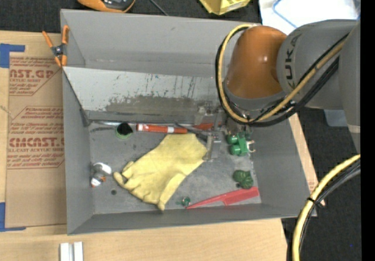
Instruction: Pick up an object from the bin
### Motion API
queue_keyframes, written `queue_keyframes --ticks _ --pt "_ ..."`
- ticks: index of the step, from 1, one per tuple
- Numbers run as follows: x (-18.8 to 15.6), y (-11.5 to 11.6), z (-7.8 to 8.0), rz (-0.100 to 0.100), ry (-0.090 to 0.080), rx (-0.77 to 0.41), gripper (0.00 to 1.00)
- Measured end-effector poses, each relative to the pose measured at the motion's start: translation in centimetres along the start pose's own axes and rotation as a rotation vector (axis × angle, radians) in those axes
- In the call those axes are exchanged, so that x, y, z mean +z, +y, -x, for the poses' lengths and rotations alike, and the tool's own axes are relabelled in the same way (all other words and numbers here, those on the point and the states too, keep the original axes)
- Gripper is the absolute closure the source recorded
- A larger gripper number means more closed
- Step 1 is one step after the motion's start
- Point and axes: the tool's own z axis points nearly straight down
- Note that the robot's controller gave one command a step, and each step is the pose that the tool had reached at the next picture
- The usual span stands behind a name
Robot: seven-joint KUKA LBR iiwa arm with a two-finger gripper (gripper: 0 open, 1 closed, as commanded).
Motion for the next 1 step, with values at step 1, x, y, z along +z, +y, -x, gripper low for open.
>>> queue_keyframes --ticks 1 --pt "-0.49 -0.01 0.16 0.000 -0.007 0.000 0.00"
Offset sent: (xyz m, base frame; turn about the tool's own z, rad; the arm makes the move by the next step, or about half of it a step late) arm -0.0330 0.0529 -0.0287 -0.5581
